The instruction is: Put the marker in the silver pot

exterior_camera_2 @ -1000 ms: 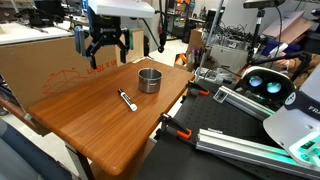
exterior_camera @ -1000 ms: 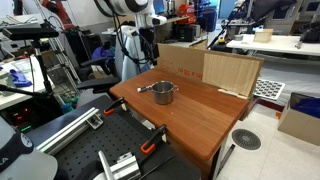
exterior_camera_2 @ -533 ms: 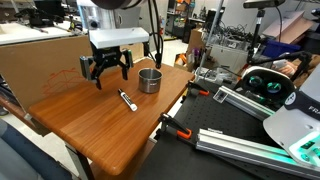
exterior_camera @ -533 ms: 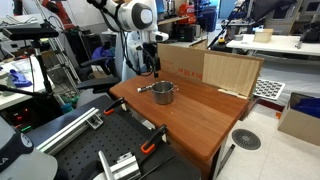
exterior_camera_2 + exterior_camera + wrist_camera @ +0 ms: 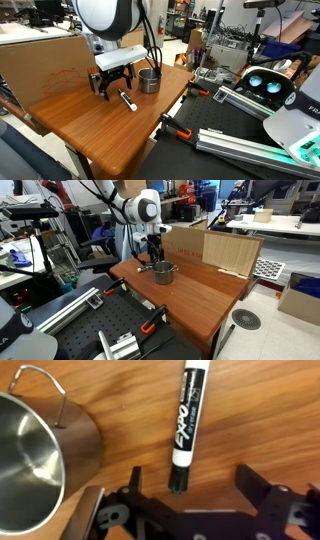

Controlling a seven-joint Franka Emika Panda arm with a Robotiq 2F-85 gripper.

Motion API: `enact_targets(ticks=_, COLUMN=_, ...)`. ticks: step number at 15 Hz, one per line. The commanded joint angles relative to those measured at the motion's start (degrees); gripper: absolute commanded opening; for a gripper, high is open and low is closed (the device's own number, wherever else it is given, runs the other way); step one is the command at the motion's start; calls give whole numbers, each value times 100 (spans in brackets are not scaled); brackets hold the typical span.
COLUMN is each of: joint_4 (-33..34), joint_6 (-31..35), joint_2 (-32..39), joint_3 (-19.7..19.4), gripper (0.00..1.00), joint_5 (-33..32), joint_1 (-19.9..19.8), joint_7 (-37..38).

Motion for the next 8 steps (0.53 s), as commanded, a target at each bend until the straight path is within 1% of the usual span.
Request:
enact_targets(ticks=1, joint_4=323, joint_6=-39, joint_2=292, joint_3=-214, gripper=75, joint_5=-206, joint_1=271, joint_7=239)
enact_targets(ticks=2, joint_4=366, joint_6=-43, joint_2=331, joint_3=-219, gripper=72, joint_5=-218, joint_1=292, joint_7=225)
enact_targets(ticks=3, joint_4=399, joint_6=-36, joint_2=350, joint_3=-219, gripper=66, joint_5=-217, joint_1=315, joint_7=209)
enact_targets(ticks=4, joint_4=428, joint_6=-68, joint_2=352, joint_3=-232, gripper=57, joint_5=-231, joint_1=331, joint_7=206)
enact_targets(ticks=8, joint_4=461, joint_6=-97, joint_2=331, joint_3=-234, gripper=30, joint_5=-202, joint_1=315, joint_7=162)
